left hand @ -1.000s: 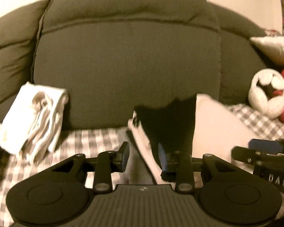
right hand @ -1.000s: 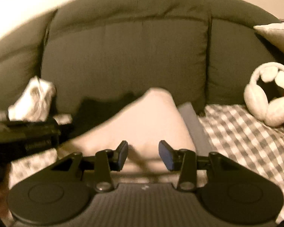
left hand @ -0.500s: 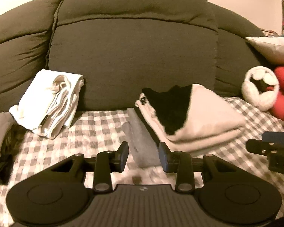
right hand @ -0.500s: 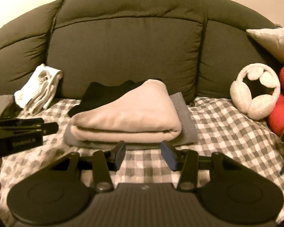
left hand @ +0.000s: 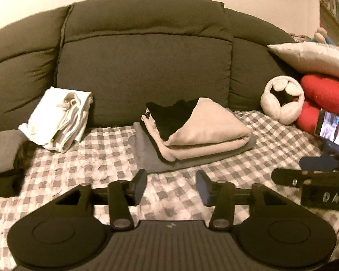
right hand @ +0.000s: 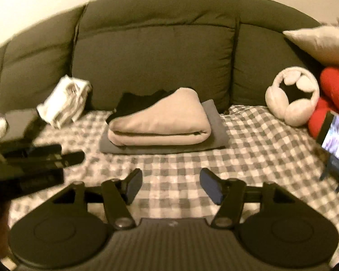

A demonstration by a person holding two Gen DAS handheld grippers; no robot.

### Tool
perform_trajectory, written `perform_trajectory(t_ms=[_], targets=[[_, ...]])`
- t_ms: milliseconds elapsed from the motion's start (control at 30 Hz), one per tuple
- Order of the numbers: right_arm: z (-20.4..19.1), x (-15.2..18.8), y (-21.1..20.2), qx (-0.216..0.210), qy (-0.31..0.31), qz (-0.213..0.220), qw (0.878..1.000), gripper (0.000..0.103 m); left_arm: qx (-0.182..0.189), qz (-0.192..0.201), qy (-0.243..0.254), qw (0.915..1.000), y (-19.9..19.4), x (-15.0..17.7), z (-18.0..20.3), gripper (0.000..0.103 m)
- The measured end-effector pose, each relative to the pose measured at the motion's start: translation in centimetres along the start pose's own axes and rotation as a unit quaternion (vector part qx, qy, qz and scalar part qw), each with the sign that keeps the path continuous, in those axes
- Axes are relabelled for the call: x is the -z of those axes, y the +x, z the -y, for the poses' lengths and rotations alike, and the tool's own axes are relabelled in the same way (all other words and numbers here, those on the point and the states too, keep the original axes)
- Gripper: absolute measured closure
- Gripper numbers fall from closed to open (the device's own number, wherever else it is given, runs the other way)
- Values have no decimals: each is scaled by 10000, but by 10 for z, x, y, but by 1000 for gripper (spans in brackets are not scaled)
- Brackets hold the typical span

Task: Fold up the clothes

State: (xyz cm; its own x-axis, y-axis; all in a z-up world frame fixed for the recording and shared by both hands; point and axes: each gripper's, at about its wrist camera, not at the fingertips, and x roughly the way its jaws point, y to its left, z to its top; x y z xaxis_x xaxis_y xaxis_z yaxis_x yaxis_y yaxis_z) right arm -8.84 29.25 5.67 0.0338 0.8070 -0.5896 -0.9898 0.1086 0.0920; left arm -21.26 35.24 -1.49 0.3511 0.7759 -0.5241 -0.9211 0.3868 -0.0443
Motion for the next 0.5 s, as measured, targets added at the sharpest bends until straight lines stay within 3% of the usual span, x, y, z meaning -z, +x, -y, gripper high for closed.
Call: perform_trajectory(t_ms=[167, 233, 300, 400, 500], targets=[[-3, 6, 7, -113, 137, -10, 9998, 32, -198, -160, 54, 9997, 5, 13, 7, 52], [-5, 8, 11, -154, 218, -24, 9996, 25, -301, -205, 64, 9993, 9, 16, 7, 49], [-7, 9, 17, -137, 255, -68, 9996, 19, -405, -251, 75, 9988, 12, 19, 8, 39], [-10, 12, 28, -75, 244, -192, 9995, 0, -560, -320, 91, 9979, 17, 23, 9, 27], [-12, 14, 38, -12, 233, -315, 9992, 0, -714, -383, 110, 9967, 22, 27, 10, 6]])
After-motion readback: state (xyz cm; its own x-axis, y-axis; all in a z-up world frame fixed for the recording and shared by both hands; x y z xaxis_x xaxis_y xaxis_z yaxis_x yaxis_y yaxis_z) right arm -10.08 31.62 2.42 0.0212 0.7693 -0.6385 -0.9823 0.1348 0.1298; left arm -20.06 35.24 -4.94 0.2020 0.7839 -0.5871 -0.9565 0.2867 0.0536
